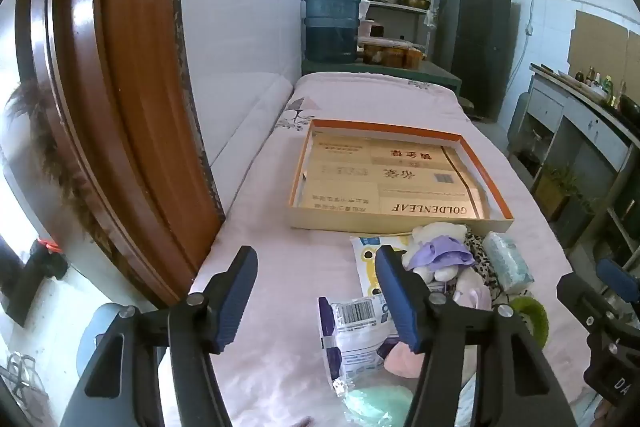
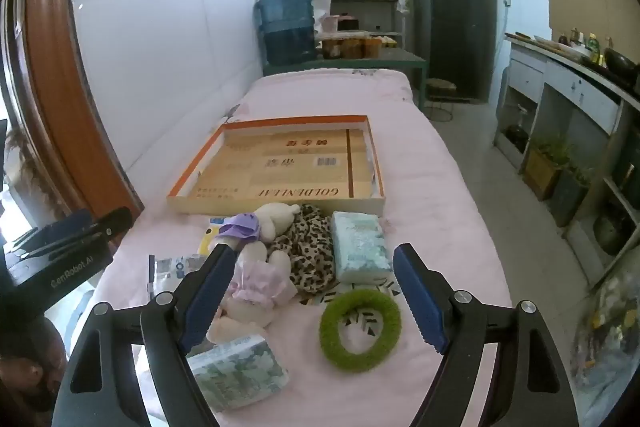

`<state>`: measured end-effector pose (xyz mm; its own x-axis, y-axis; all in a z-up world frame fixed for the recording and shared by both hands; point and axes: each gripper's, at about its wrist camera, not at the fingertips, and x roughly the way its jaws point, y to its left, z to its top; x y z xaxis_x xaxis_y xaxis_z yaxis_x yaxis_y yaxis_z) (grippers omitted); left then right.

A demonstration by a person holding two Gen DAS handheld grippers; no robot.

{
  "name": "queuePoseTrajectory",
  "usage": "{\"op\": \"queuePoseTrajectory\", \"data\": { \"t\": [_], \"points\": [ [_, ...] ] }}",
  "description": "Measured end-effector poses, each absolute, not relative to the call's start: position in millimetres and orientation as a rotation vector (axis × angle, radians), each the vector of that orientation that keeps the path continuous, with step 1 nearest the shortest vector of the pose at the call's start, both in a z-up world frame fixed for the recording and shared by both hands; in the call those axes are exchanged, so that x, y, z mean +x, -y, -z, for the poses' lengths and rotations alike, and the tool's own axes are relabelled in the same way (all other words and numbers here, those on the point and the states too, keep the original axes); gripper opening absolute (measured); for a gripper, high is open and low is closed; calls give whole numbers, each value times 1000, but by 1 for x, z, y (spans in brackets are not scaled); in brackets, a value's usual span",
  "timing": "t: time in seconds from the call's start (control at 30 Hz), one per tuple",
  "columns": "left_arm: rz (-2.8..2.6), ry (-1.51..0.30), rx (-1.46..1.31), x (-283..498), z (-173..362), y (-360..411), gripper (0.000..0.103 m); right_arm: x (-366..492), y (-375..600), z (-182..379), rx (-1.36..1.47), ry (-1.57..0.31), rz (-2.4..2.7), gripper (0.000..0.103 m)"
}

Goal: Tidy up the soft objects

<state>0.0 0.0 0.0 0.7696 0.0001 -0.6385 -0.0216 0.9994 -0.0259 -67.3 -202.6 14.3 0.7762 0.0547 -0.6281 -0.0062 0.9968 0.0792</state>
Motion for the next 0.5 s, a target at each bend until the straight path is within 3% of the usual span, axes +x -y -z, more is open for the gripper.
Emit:
{"op": "queuePoseTrajectory", "data": {
  "t": [0.5],
  "points": [
    [-12, -691, -13, -4, -2, -3, 60, -64, 200, -10, 70, -693, -36, 83]
  ]
}}
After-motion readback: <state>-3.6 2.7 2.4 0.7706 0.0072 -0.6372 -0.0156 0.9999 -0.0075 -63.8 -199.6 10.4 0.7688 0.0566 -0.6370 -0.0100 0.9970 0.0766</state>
